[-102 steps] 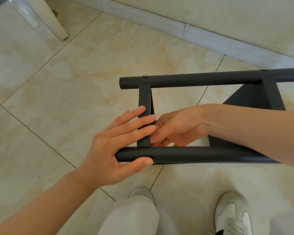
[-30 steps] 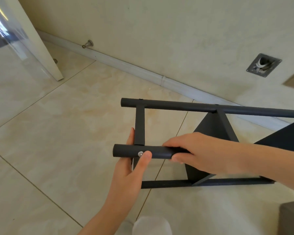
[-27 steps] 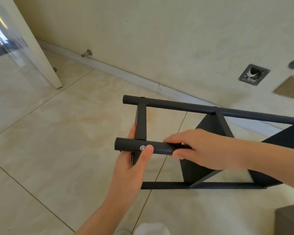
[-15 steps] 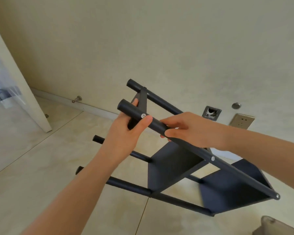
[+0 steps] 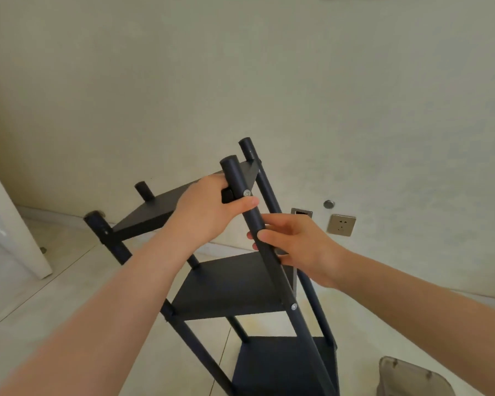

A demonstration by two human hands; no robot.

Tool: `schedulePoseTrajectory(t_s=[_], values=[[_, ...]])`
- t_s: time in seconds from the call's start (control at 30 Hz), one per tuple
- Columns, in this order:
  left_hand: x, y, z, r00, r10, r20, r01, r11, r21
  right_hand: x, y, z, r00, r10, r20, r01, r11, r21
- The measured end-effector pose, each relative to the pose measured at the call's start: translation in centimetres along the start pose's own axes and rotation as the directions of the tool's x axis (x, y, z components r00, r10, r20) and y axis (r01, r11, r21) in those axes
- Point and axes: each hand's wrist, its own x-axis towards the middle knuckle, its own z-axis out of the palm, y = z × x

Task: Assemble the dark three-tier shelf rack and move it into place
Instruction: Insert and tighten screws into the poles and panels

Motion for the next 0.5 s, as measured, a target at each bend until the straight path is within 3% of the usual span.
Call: schedulePoseTrajectory(t_s=[0.17,0.37,0.5], values=[[-4.0,2.4,2.1,0.997,0.028,-0.077,-0.028,1.0,0.002,-3.7,1.5,-0.3,0.99,0.085,-0.112,-0.072,0.991,0.111],[-7.9,4.6,3.2,1.0,0.027,0.015,-0.027,1.0,-0.009,-8.0,3.5,-2.3,0.991,0.074,-0.112,-0.066,0.995,0.071],[-9.6,5.4,3.3,0.998,0.022,0.059,-0.021,0.999,-0.025,-9.1,4.9,-6.2,0.928,0.086,-0.362,-0.08,0.996,0.032]])
